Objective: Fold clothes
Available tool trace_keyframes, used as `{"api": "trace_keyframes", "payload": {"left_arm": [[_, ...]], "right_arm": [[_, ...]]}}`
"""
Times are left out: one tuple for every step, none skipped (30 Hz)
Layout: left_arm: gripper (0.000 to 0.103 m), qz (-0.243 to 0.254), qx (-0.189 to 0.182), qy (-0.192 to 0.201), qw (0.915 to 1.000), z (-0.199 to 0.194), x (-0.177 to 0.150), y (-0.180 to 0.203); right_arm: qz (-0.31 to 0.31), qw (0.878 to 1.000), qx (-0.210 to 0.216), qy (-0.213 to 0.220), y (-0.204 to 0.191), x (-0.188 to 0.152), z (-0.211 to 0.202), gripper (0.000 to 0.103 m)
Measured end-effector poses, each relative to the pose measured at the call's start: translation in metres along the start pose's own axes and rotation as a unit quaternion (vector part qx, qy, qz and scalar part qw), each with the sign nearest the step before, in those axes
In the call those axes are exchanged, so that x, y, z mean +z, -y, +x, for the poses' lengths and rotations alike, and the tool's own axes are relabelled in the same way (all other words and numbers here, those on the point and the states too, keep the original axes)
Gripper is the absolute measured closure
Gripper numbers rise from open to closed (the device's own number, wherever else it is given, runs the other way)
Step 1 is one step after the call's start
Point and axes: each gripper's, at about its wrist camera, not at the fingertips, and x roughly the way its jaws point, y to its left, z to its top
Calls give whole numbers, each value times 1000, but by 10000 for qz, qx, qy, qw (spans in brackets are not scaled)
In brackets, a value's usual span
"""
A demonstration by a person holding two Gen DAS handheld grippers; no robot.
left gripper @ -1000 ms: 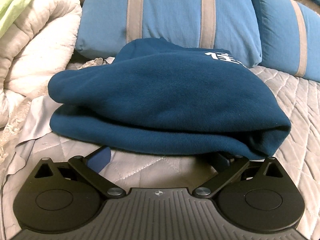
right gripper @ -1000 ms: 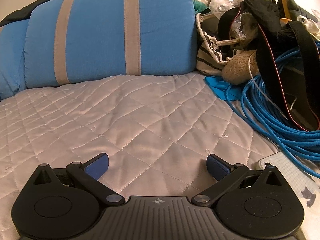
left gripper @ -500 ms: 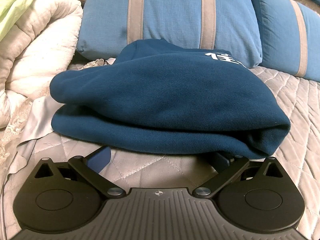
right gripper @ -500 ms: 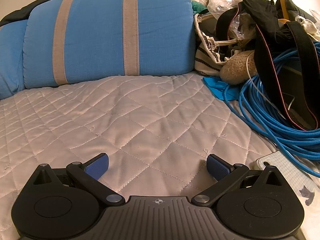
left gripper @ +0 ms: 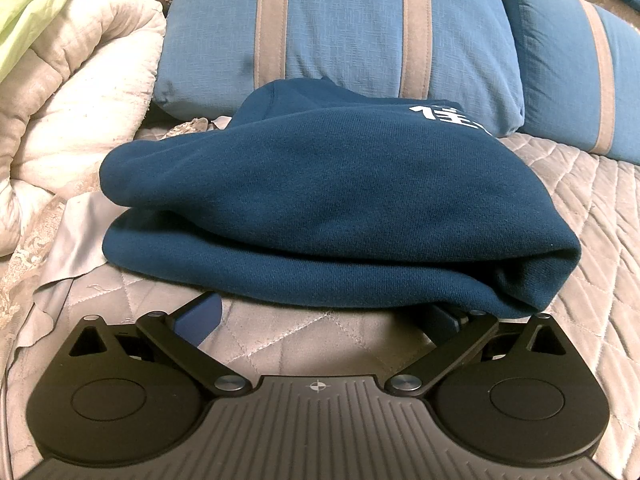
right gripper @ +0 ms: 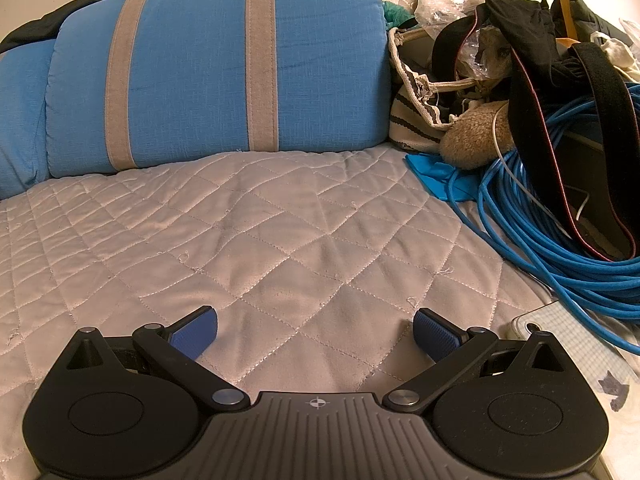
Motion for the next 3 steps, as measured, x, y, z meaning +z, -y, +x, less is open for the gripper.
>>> {"api": "trace_keyframes", "payload": {"left_arm": [[0, -2, -3, 2, 10000, 0, 0, 0], [0, -2, -3, 3, 10000, 0, 0, 0], [0, 0, -1, 3, 10000, 0, 0, 0]], "right_arm": [[-2, 10000, -1, 1, 0, 0, 0, 0], [-2, 10000, 0, 1, 0, 0, 0, 0], [-2, 10000, 1, 1, 0, 0, 0, 0]]}}
